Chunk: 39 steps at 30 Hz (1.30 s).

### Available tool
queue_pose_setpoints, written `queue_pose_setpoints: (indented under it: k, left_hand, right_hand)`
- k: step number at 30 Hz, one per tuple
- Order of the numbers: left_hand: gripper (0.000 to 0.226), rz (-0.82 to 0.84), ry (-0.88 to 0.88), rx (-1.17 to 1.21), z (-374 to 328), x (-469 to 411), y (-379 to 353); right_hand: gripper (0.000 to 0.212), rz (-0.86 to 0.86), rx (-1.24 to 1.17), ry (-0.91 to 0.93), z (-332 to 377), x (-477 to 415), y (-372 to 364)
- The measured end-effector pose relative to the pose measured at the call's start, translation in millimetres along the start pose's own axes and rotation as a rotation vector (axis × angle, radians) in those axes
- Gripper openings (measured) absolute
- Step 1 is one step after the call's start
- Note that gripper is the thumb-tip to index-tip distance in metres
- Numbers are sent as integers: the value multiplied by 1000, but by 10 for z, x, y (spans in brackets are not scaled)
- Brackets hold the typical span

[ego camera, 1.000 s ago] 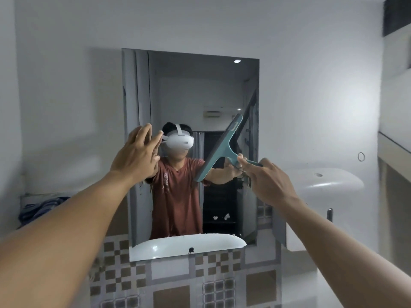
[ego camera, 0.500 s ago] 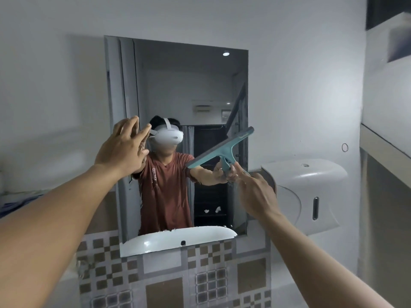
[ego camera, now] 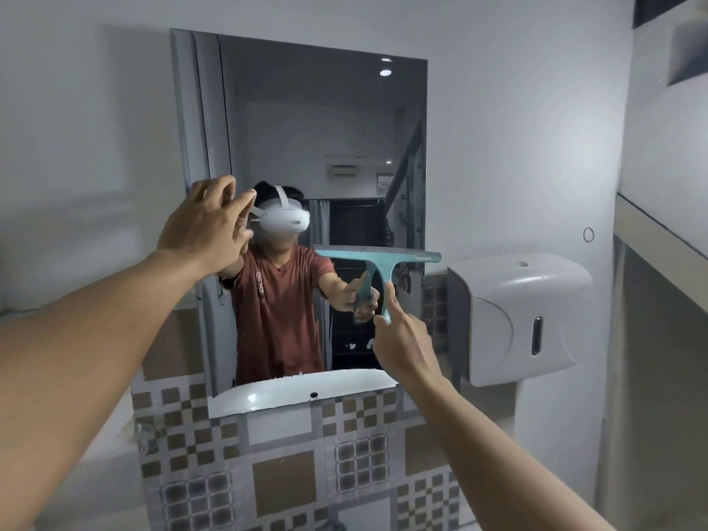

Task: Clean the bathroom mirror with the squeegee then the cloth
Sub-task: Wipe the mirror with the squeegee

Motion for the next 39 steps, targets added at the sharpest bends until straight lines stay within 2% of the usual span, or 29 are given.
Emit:
queue_pose_setpoints:
  k: [8, 22, 27, 31, 39]
  left_hand:
    - [71, 45, -5, -46, 133, -136, 101]
    - [65, 46, -48, -3, 286, -212, 76]
    - [67, 64, -63, 10, 320, -227, 67]
    - [68, 74, -81, 2, 339, -230, 82]
    - [68, 78, -68, -8, 340, -225, 83]
  right_hand:
    - [69, 27, -326, -139, 286, 250, -369]
    - [66, -50, -646, -221, 954, 434, -854]
    - [54, 39, -630, -152, 1207, 633, -1250]
    - [67, 32, -624, -124, 1258, 730, -1503]
    - [74, 67, -486, -38, 1055, 752, -1508]
Point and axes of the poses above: each hand's wrist, its own x-axis away from the middle knuckle, its own y-axis out of the back of the hand, z = x × y, the point moved 7 cm from there along -x, towards the middle knuckle, and after that the axes turned 3 degrees about -z, right-handed, at the moved point
